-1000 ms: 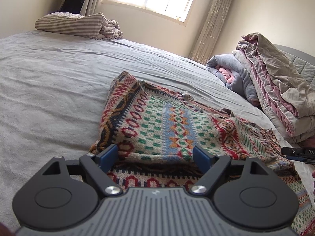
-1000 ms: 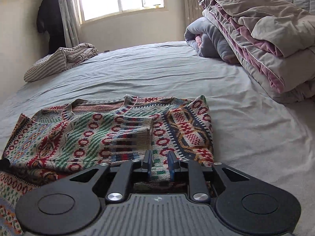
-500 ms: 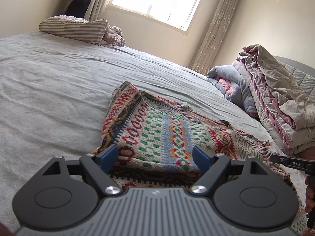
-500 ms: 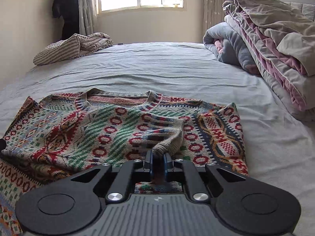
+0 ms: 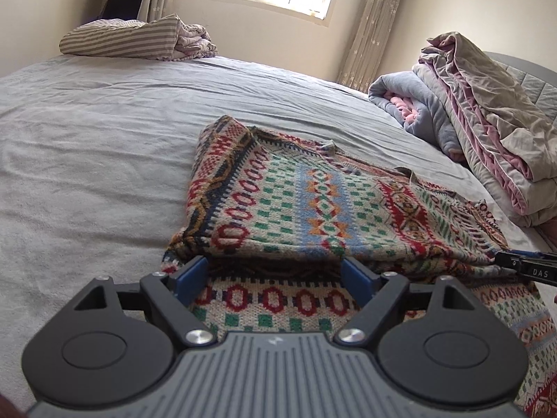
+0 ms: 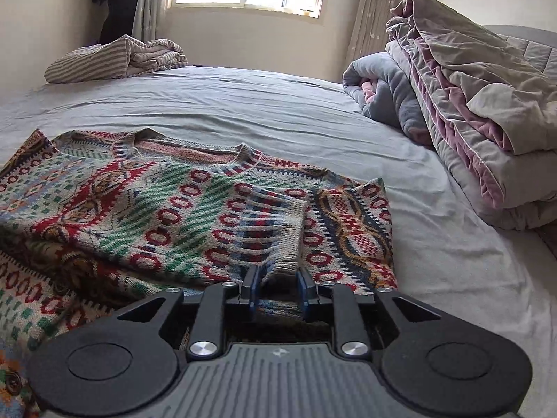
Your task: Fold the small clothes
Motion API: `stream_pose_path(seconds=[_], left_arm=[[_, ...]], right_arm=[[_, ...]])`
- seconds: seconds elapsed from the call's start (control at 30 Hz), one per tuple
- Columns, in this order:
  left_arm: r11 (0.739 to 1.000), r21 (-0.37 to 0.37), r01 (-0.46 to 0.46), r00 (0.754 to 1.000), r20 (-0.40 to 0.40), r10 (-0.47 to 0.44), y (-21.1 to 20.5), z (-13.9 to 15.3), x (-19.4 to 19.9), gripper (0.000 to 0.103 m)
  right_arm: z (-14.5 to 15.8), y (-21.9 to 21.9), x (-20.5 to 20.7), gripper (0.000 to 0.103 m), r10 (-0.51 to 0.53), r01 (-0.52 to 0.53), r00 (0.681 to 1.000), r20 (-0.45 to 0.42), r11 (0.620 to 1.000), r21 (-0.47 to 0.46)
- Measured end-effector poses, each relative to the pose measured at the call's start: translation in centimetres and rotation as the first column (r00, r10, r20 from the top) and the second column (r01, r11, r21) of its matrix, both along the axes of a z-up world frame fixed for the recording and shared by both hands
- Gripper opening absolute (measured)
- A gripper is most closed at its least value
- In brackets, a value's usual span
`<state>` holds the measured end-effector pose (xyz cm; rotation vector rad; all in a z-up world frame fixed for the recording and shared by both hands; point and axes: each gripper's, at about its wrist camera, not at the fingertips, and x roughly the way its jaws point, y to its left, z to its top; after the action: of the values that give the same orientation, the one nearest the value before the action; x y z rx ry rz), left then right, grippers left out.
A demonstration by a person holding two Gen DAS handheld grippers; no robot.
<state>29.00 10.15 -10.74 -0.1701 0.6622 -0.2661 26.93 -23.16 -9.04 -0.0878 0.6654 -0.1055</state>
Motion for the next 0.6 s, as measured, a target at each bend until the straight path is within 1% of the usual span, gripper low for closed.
stream_pose_path(seconds=[0.07,0.1,0.13,0.17,0.2,0.23,0.3,0.37,0.47,0.53,0.6], left_arm=[[1.0,0.028,0.001,1.0,0.005,-0.001,0.3,0.8,-1.1,0.085],[0.999,0.041,-0.004,1.0,0.003,0.003,0.5,1.2,-1.8,0.086],[0.999,0.05,-0.008,1.0,0.0,0.008,0.8,1.5,-2.4,0.087],[0.998,0.055,-0.011,1.0,-0.005,0.012,1.0,1.8,-3.0,0.087],[0.998,0.062,-0.016,1.0,-0.015,0.017,1.3,2.1,-3.8,0.088],[0.998,0.067,-0.015,1.0,-0.023,0.017,1.5,2.3,-4.5,0.088],[0.997,0.081,-0.012,0.999,-0.039,0.015,2.0,2.7,-6.0,0.089],[0.996,0.091,0.007,0.998,-0.067,-0.001,2.6,3.0,-7.6,0.09],[0.995,0.092,0.025,0.992,-0.127,-0.013,3.7,3.3,-9.7,0.091],[0.997,0.075,0.03,0.988,-0.156,-0.018,4.5,3.4,-10.9,0.093],[0.999,0.027,0.04,0.978,-0.204,-0.034,5.7,3.2,-12.3,0.094]], right_arm=[[1.1,-0.6,-1.6,0.046,0.014,-0.014,1.0,0.008,0.999,0.031],[1.5,-0.8,-2.3,0.049,0.016,-0.017,1.0,0.011,0.999,0.033],[2.0,-1.0,-3.1,0.055,0.018,-0.018,1.0,0.014,0.999,0.031],[2.4,-1.1,-4.0,0.065,0.022,-0.023,1.0,0.017,0.999,0.029],[2.8,-1.2,-4.8,0.068,0.028,-0.028,0.999,0.018,0.999,0.024],[3.1,-1.3,-5.8,0.071,0.036,-0.037,0.999,0.02,0.999,0.015],[3.6,-1.5,-7.6,0.072,0.054,-0.054,0.998,0.021,0.999,-0.003],[3.9,-2.1,-9.5,0.08,0.062,-0.062,0.998,0.016,0.998,-0.006],[4.2,-3.1,-12.3,0.087,0.087,-0.087,0.996,0.001,0.996,0.003],[4.1,-3.8,-14.1,0.09,0.098,-0.098,0.995,-0.011,0.995,0.007],[4.0,-4.5,-15.5,0.092,0.105,-0.105,0.994,-0.026,0.994,0.013]])
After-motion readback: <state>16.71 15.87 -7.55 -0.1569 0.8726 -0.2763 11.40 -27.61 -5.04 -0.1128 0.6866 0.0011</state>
